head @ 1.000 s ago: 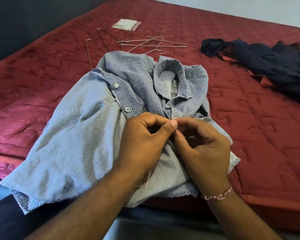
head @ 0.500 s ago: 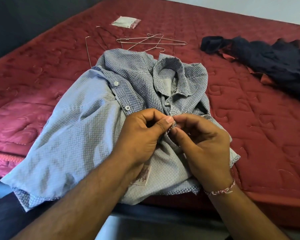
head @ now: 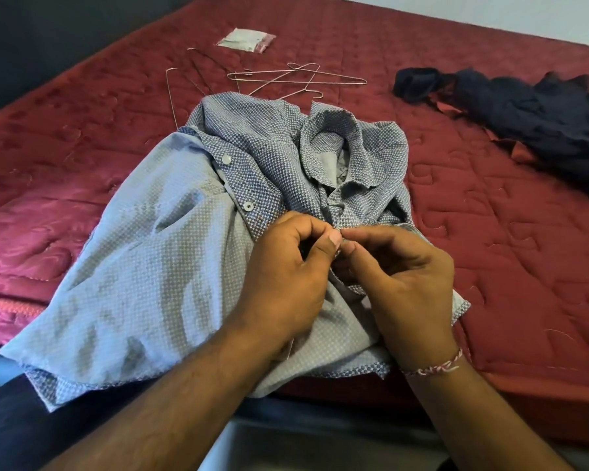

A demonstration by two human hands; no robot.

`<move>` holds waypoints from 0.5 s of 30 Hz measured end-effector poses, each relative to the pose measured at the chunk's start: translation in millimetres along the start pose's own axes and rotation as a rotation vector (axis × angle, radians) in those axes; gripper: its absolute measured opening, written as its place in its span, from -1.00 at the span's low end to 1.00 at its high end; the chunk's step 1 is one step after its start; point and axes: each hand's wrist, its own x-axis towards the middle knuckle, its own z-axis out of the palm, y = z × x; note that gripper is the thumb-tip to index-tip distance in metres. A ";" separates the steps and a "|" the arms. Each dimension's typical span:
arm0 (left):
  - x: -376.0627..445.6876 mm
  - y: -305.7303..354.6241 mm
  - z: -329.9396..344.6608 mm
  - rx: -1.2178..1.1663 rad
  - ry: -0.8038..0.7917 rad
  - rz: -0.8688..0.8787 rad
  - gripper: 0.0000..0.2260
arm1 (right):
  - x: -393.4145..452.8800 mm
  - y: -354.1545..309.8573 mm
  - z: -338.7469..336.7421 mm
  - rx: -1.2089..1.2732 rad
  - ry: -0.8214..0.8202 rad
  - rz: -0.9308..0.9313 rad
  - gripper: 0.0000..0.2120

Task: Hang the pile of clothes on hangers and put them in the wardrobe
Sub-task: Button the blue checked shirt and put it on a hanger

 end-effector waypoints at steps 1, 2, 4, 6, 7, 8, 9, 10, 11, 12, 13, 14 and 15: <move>0.1 -0.1 -0.8 -0.024 -0.014 -0.013 -0.87 | 1.0 -0.8 -0.4 0.037 -0.007 0.026 -0.89; 0.6 0.2 -1.9 -0.051 -0.023 -0.029 -0.88 | 1.9 -2.0 -0.6 0.085 -0.018 0.059 -0.89; 1.0 3.7 -3.7 -0.106 -0.023 -0.060 -0.87 | 3.7 -3.5 -1.1 0.179 -0.028 0.111 -0.88; 1.6 8.4 -3.9 -0.143 0.039 -0.077 -0.86 | 4.0 -4.2 -2.1 0.171 -0.029 0.102 -0.89; 3.0 10.5 -4.7 -0.157 0.086 -0.088 -0.86 | 3.3 -4.2 -2.3 0.092 -0.045 0.061 -0.88; 4.8 12.3 -5.7 -0.167 0.129 -0.103 -0.86 | 1.4 -3.4 -1.5 -0.029 -0.077 0.007 -0.85; 7.0 12.5 -7.2 -0.170 0.161 -0.113 -0.86 | -1.8 -1.9 -0.1 -0.166 -0.109 -0.047 -0.82; 9.8 13.2 -9.7 -0.160 0.184 -0.106 -0.86 | -4.6 -0.4 1.7 -0.302 -0.124 -0.107 -0.79; 12.2 12.9 -12.5 -0.136 0.197 -0.086 -0.86 | -7.1 1.0 3.2 -0.416 -0.120 -0.170 -0.79; 14.8 12.5 -16.1 -0.083 0.207 -0.046 -0.85 | -7.9 1.7 4.6 -0.487 -0.102 -0.221 -0.81; 17.7 10.9 -20.5 0.012 0.213 0.022 -0.85 | -8.1 2.6 4.7 -0.515 -0.078 -0.245 -0.83; 20.9 9.0 -25.5 0.140 0.207 0.107 -0.84 | -7.5 2.8 3.5 -0.507 -0.054 -0.239 -0.86; 23.9 8.8 -31.5 0.277 0.179 0.187 -0.82 | -6.1 2.3 2.1 -0.484 -0.034 -0.221 -0.90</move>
